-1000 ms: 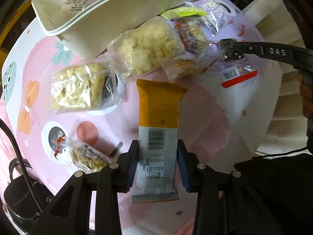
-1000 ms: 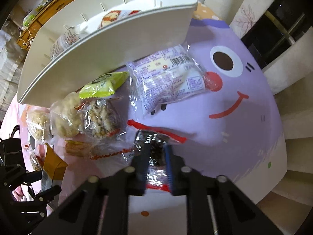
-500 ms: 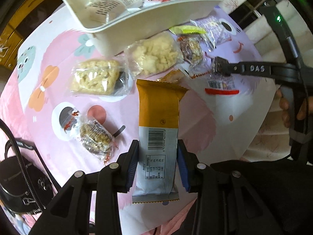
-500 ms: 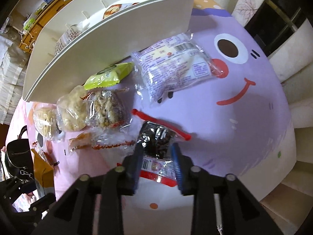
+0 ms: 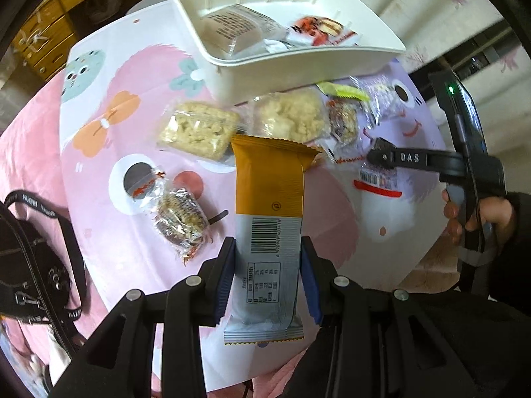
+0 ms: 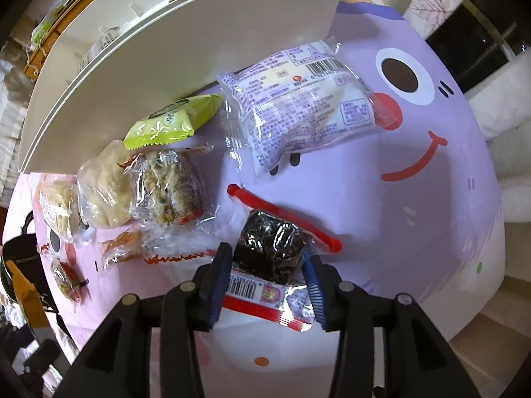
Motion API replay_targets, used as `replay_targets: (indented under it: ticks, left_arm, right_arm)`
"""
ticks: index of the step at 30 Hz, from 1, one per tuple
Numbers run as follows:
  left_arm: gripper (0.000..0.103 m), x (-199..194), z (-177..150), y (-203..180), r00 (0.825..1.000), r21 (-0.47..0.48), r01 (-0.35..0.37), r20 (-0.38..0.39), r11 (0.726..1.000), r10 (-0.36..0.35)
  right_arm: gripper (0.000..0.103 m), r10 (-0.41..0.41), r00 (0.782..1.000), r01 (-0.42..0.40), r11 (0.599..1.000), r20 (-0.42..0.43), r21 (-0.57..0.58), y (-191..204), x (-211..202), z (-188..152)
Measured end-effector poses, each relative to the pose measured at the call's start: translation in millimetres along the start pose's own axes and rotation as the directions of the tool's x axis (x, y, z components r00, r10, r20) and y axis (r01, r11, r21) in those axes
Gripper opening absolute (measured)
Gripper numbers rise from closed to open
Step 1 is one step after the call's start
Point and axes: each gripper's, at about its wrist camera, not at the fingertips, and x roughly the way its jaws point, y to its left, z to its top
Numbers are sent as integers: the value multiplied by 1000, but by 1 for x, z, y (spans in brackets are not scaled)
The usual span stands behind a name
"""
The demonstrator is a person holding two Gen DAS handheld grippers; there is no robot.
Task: Organize snacks
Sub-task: 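Close right tool on the dark chocolate pack while left tool holds the bar, then carry the bar and chocolate pack over the white tray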
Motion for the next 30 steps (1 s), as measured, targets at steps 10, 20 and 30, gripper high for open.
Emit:
replay_targets:
  ticks: [10, 20, 30]
  left_arm:
    - [36, -7, 18, -10, 999, -86, -24, 41, 996, 28]
    - [36, -25, 48, -38, 993, -109, -56, 98, 992, 67]
    - [36, -37, 88, -42, 978, -208, -75, 177, 975, 113]
  right_arm:
    - [40, 54, 996, -61, 992, -70, -108, 12, 9, 17]
    - [40, 176, 965, -215, 955, -195, -202, 5, -3, 4]
    - [41, 257, 957, -288, 886, -131, -364, 16, -57, 28]
